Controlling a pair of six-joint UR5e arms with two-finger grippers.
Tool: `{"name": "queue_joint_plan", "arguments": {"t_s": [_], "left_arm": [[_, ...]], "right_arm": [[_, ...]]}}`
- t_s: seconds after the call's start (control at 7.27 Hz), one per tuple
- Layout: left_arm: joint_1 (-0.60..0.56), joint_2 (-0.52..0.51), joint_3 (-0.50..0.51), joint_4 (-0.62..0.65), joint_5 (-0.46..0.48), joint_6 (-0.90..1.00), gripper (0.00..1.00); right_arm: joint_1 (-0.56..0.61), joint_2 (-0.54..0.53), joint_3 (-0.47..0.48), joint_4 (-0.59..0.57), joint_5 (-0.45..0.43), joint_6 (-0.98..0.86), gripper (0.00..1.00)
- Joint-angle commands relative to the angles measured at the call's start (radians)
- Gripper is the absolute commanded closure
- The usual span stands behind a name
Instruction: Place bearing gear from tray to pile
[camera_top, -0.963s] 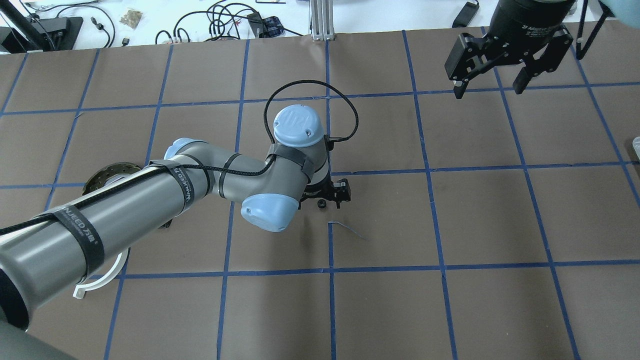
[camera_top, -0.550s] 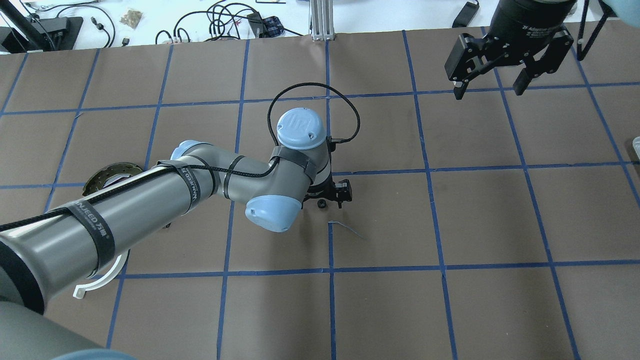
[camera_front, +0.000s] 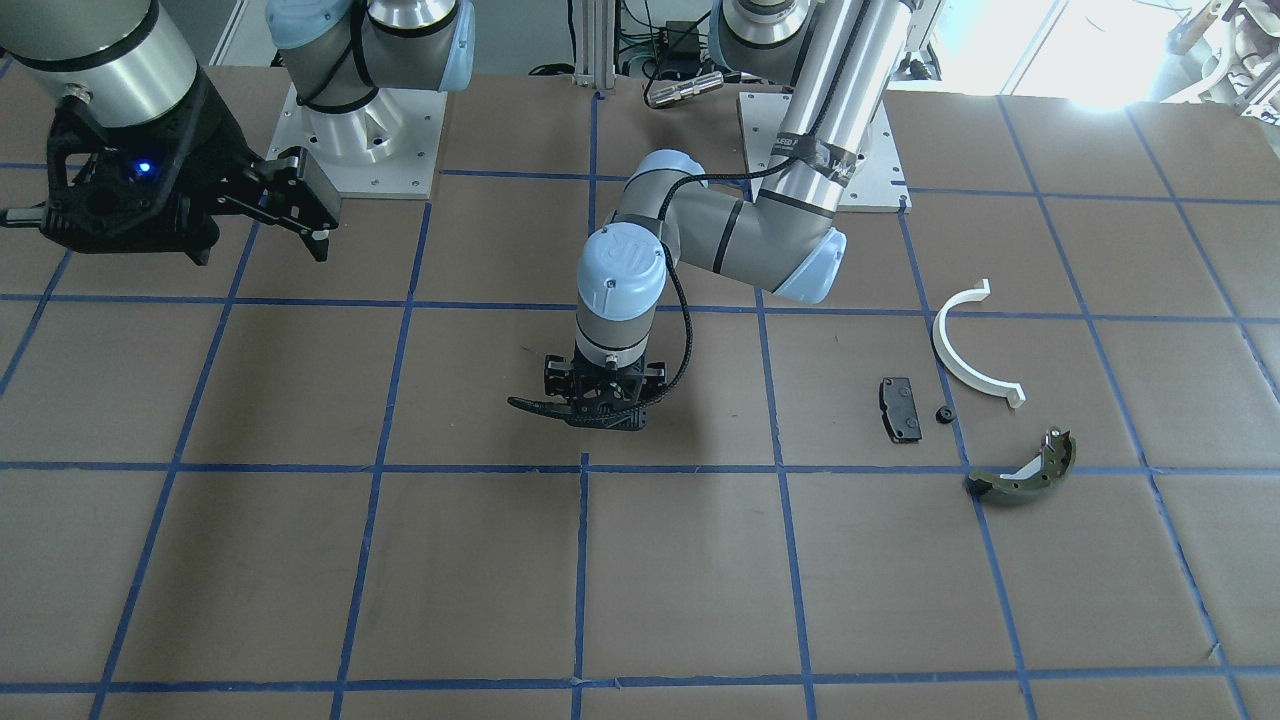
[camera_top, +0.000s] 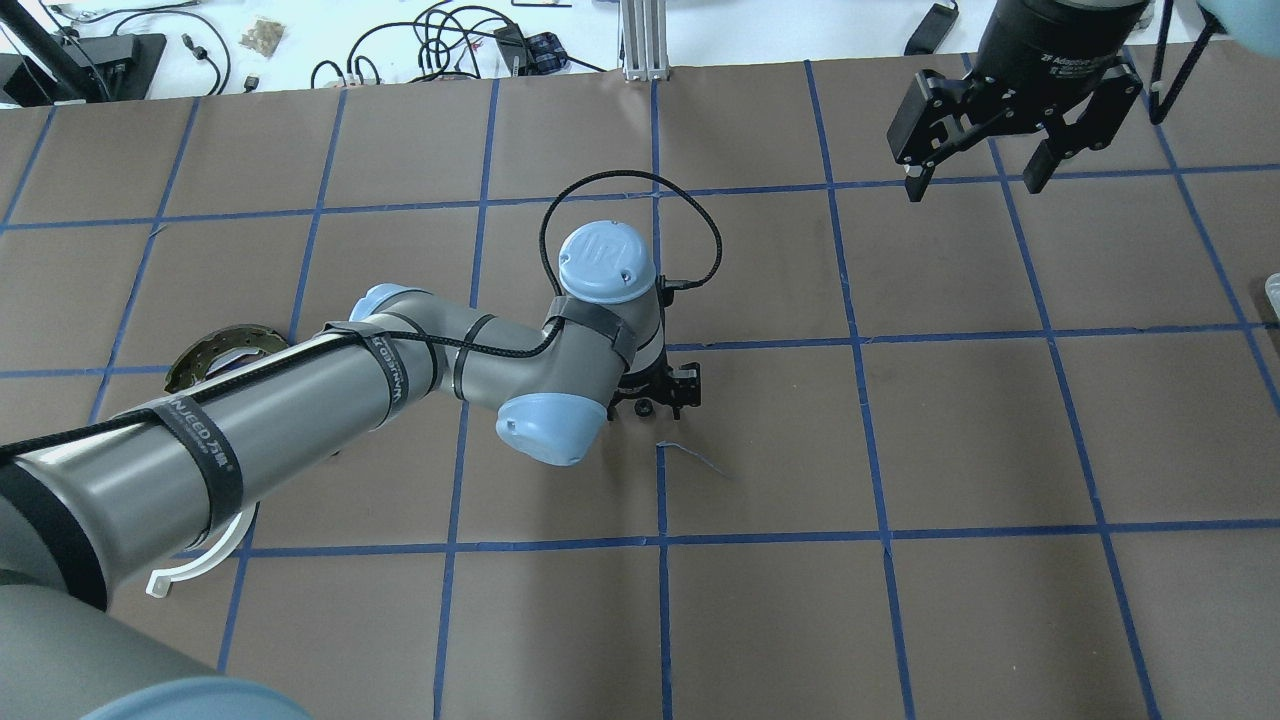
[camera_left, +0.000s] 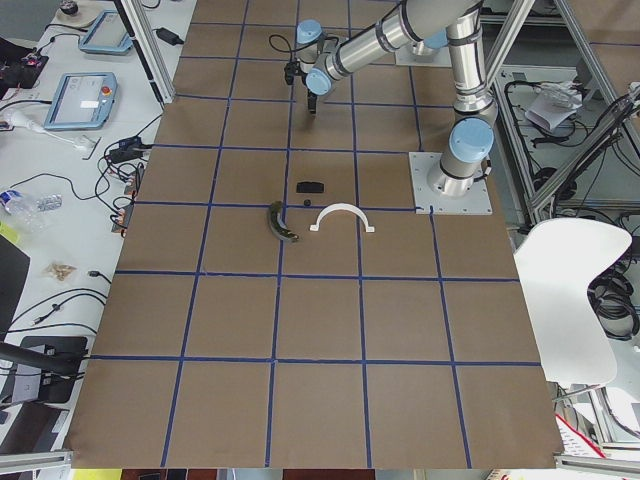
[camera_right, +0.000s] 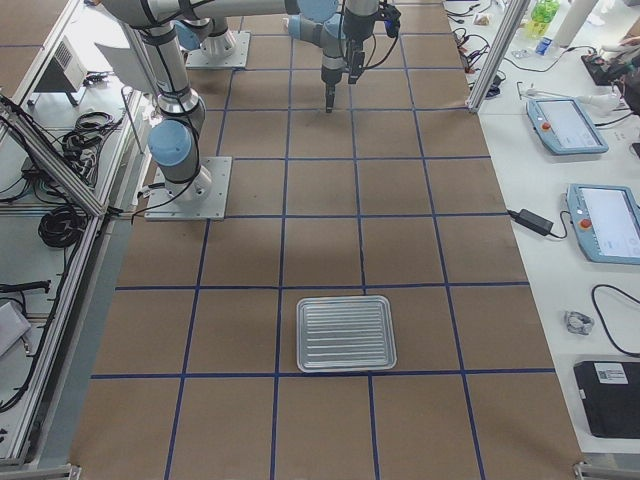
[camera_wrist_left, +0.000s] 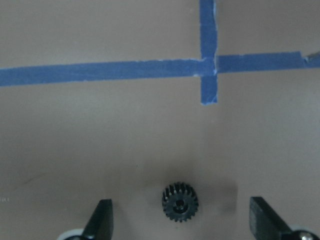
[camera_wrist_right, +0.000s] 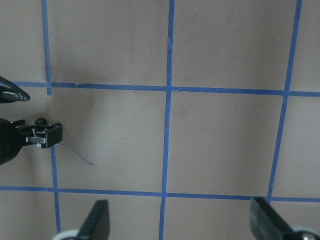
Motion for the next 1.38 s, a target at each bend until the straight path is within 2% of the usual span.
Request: {"name": "queue_joint_plan", "arguments": {"t_s": [0.0, 0.28, 0.41, 0.69, 0.83, 0.96, 1.24], "left_arm": [[0.0, 0.003, 0.001, 0.002, 0.002, -0.004, 0.78], [0.0, 0.012, 0.002, 0.0, 0.002, -0.004, 0.96], [0.001, 0.021, 0.002, 0.0, 0.002, -0.001, 1.0], [0.012, 0.047, -0.009, -0.009, -0.002, 0.007, 1.0], [0.035, 0.082, -0.03, -0.058, 0.016, 0.007, 1.0], [0.082, 0.128, -0.073, -0.085, 0.078, 0.019, 1.0], [0.234, 0.235, -0.16, -0.162, 0.163, 0.237, 1.0]], "right_arm": [[0.0, -0.006, 0.013, 0.012, 0.003, -0.003, 0.0], [0.0, -0.006, 0.013, 0.012, 0.003, -0.002, 0.0], [0.0, -0.006, 0.014, 0.013, 0.001, -0.003, 0.0], [0.002, -0.008, 0.016, 0.013, 0.004, 0.004, 0.0], [0.002, -0.009, 0.016, 0.013, 0.004, 0.004, 0.0], [0.002, -0.011, 0.016, 0.015, 0.004, 0.006, 0.0], [0.002, -0.011, 0.016, 0.016, 0.004, 0.004, 0.0]]}}
